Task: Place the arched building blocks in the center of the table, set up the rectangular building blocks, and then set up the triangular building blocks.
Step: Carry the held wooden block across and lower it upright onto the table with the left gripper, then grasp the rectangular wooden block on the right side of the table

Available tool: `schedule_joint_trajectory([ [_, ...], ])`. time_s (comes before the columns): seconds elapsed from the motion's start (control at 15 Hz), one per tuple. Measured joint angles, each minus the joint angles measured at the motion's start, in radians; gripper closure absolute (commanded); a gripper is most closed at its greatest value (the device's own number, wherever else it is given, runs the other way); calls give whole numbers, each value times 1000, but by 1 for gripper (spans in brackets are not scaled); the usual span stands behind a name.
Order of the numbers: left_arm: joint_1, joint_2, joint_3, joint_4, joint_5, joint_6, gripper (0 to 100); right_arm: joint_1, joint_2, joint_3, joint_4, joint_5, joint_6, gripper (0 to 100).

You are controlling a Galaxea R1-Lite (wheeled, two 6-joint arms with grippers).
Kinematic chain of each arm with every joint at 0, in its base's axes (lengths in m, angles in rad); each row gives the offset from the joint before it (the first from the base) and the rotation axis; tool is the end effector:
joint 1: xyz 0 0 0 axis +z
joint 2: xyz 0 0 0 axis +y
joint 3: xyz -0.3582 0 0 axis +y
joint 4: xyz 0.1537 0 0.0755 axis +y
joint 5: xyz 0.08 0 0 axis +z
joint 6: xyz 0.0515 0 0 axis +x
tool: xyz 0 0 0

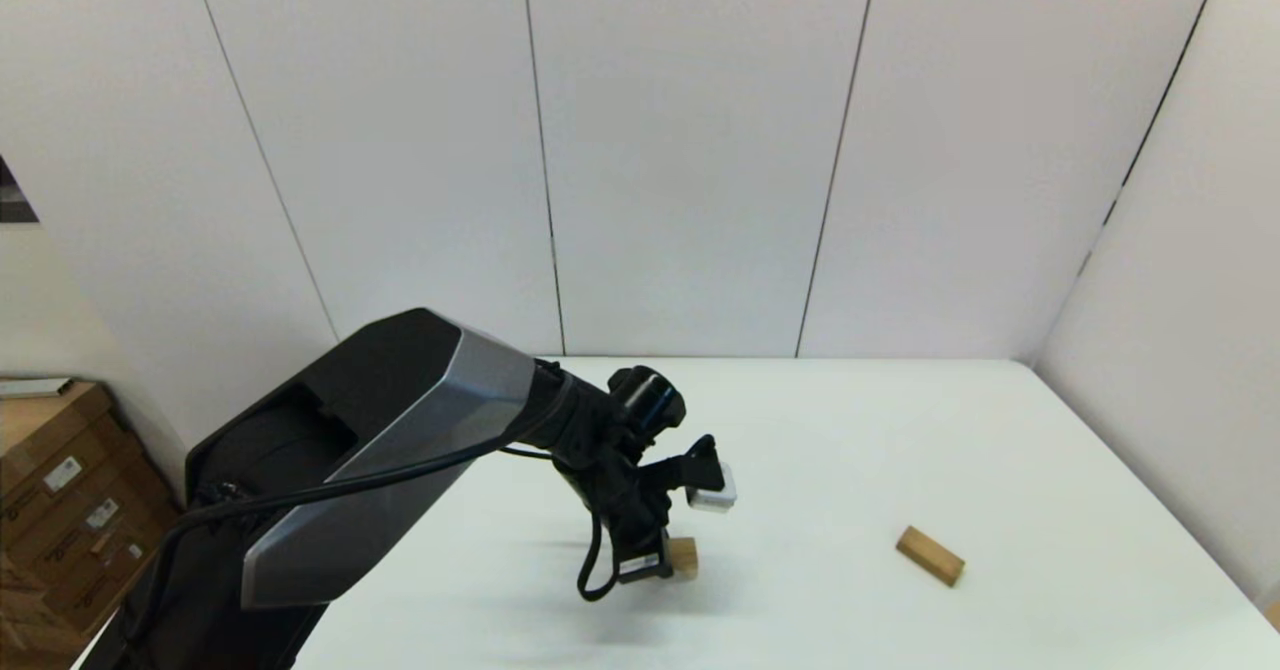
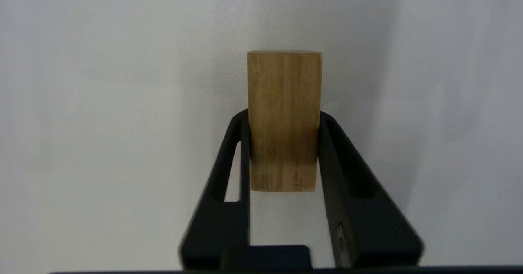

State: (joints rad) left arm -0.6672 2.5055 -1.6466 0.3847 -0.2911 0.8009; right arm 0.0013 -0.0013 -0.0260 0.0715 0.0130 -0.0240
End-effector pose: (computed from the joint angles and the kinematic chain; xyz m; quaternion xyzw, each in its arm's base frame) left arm 0.3736 -0.3131 0.0233 0.3815 0.3809 -0.5682 0.6218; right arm -0.0753 0.0006 0.0734 -0.0119 0.0220 0.0074 0.9997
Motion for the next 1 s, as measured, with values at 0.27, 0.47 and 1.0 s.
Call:
schedule_joint_trajectory([
  [0.27,0,-1,-2,-1,0,-2,0,0,0,0,0,0,0,0],
  [0.47,2,-10,-3,-1,-3,-6,0,0,0,0,0,0,0,0],
  [1.0,45,-265,6,44,-12,-43,0,0,0,0,0,0,0,0],
])
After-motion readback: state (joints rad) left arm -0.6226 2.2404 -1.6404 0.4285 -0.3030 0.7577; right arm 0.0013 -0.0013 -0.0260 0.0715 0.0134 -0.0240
